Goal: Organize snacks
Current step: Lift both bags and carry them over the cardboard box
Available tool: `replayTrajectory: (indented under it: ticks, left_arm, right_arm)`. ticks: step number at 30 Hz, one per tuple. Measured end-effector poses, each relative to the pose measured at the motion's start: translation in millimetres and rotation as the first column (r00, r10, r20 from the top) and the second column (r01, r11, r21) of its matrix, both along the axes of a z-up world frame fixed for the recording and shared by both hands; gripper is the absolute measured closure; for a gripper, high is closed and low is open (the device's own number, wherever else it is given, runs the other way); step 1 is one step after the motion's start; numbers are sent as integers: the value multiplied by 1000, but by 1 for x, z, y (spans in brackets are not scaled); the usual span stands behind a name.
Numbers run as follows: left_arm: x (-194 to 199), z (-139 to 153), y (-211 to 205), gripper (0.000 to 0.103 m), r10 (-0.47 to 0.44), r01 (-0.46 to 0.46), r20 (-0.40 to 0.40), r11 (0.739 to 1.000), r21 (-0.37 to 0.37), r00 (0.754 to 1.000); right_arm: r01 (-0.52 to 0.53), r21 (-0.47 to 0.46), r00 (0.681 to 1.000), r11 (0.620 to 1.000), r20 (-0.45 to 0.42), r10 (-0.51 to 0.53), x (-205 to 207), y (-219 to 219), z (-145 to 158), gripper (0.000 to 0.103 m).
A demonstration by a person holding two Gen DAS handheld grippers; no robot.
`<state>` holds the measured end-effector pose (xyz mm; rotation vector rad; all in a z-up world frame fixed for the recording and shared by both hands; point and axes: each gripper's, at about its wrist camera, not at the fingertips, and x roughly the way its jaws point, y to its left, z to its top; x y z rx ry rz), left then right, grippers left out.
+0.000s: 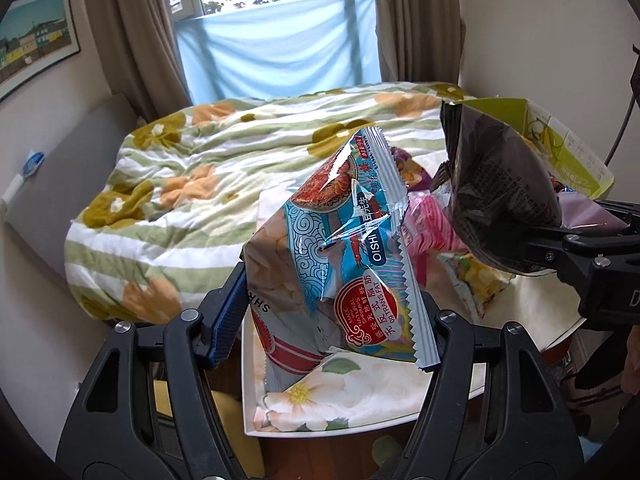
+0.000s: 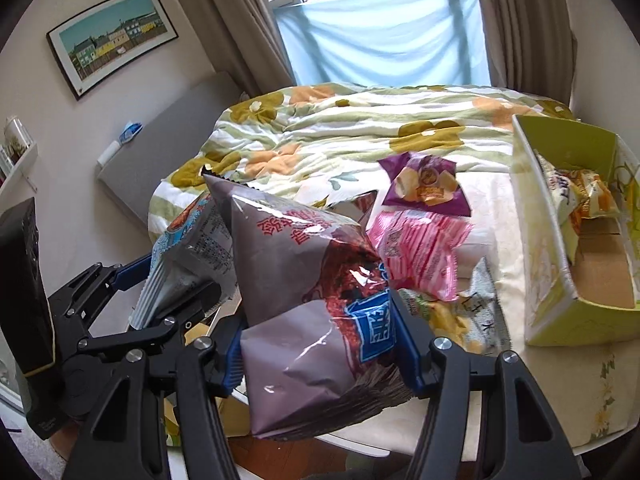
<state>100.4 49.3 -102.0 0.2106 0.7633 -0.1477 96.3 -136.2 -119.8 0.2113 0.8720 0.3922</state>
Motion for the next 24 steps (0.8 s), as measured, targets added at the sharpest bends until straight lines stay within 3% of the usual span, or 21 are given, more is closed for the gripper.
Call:
replayTrajectory:
  ticks: [7, 13, 18, 24]
  left_arm:
    - [27, 33, -72, 39, -98, 99, 53, 995, -31, 994]
    - [58, 47, -162, 39, -167, 171, 64, 984, -50, 984]
    - [87, 39, -246, 39, -214, 214, 20, 975, -57, 977]
    - [121, 9, -325, 38, -216, 212, -79, 976, -55, 973]
  right_arm:
    - [134, -25, 989, 991, 64, -132, -4, -81, 33, 46]
    - [240, -42, 970, 970, 61, -237, 9, -163, 38, 46]
    - [290, -43, 957, 956, 22, -290, 29, -232, 29, 46]
    - [288, -31, 957, 957, -25, -289, 54, -296, 16, 46]
